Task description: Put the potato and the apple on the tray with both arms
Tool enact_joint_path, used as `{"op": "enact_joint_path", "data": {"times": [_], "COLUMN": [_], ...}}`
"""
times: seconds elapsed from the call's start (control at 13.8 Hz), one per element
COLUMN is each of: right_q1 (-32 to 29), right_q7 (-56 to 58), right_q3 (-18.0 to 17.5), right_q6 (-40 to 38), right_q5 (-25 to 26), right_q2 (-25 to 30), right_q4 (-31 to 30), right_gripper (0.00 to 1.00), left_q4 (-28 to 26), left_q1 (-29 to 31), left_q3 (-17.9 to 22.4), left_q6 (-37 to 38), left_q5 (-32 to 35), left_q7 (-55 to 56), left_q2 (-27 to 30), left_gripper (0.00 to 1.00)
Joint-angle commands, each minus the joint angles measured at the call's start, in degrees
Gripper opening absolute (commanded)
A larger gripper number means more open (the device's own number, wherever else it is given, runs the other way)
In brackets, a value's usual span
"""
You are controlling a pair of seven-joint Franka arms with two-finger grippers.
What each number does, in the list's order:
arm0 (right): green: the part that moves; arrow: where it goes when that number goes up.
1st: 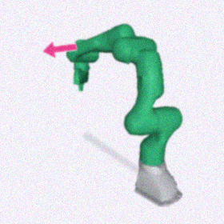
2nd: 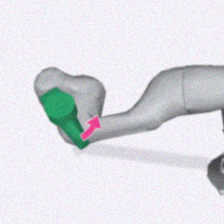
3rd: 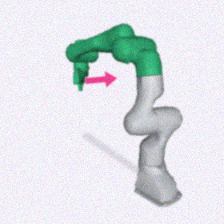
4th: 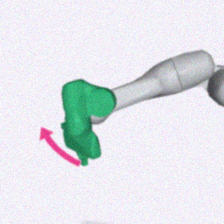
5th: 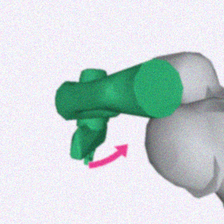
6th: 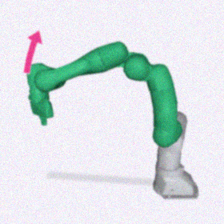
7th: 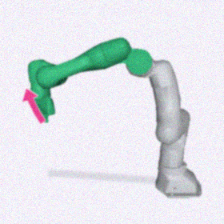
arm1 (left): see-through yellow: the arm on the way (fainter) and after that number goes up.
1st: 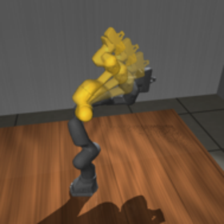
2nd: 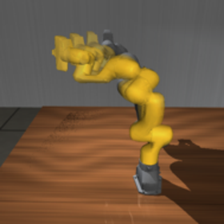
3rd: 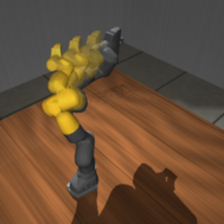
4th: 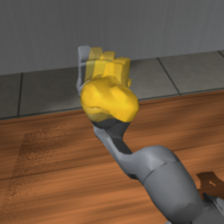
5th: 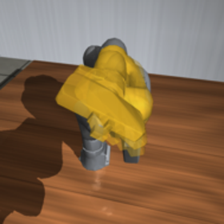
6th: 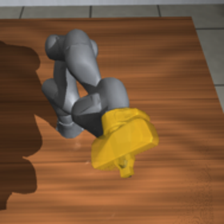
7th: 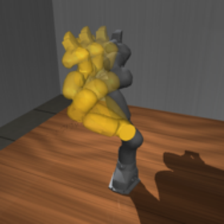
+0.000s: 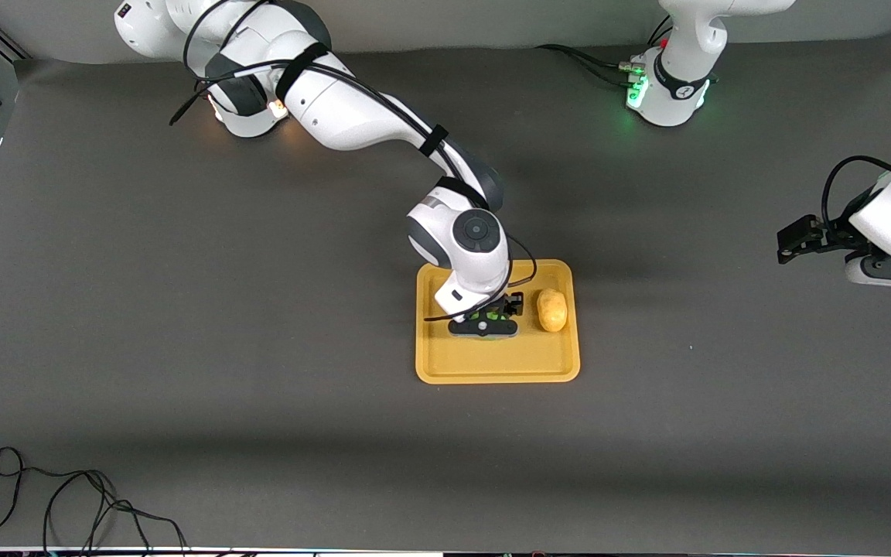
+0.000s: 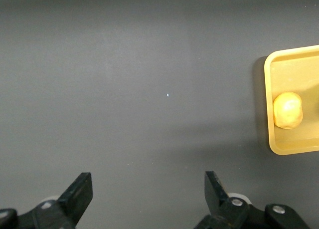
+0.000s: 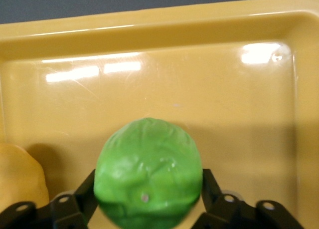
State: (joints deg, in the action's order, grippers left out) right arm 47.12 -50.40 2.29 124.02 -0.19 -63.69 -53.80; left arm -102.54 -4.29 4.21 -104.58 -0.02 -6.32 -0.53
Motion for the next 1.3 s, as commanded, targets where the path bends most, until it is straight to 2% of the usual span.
{"op": "enact_joint_path", "data": {"times": [0.0, 0.36, 0.58, 0.72, 0.87, 1.23], "right_q1": [0.4, -1.3, -5.4, -9.4, -13.9, -26.6], "right_q7": [-3.3, -3.6, -2.9, 2.5, 13.1, 34.2], "right_q3": [0.5, 0.6, 0.8, 1.1, 1.1, 1.4], "right_q6": [-2.6, -16.8, -26.3, -32.8, -38.5, -37.6], "right_q5": [0.8, 0.1, 0.1, 0.0, 0.3, 0.1], "right_q2": [1.2, 11.7, 20.2, 26.2, 32.4, 49.2], "right_q4": [2.4, 2.4, 2.4, 1.4, -3.2, -21.1], "right_gripper": [1.00, 1.00, 1.00, 1.00, 1.00, 1.00], "left_q4": [-0.7, -0.6, -0.6, -0.6, -0.7, -1.2], "left_q1": [-0.5, -1.1, -1.2, -1.2, -1.1, -1.0], "left_q3": [0.4, 0.3, 0.1, 0.1, -0.3, -0.4], "left_q6": [0.8, 0.9, 0.9, 0.9, 1.0, 0.8], "left_q5": [-0.3, -0.1, -0.1, -0.1, 0.4, 0.3], "left_q7": [-0.5, -0.1, 0.0, 0.8, 0.6, 0.5], "left_q2": [1.5, 1.6, 1.6, 1.6, 1.5, 1.3], "left_gripper": [1.00, 1.00, 1.00, 1.00, 1.00, 1.00]}}
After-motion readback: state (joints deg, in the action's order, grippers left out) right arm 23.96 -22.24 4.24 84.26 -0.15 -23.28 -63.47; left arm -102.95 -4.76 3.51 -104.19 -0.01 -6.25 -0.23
